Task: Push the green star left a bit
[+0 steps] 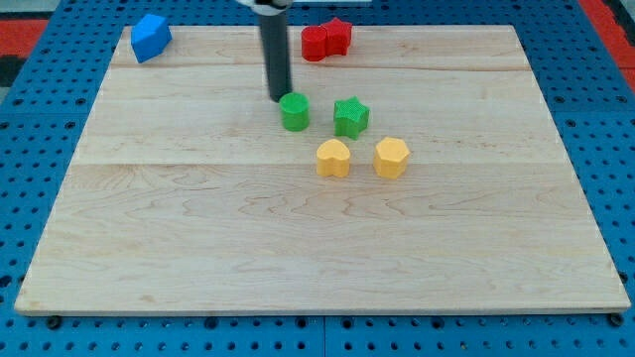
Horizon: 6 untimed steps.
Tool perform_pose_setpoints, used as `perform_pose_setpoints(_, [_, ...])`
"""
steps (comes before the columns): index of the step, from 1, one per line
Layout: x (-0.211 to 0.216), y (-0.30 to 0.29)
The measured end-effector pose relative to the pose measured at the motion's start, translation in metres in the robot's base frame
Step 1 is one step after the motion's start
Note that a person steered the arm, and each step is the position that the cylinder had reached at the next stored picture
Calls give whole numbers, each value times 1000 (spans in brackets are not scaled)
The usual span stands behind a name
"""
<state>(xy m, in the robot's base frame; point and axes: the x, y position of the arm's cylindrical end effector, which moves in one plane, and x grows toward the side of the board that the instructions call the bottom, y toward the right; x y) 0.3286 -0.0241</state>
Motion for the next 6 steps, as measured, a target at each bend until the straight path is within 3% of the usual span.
perform_pose_setpoints(2, [0, 119])
perform_pose_setpoints(3, [41, 127])
perform_pose_setpoints(6, [53, 73])
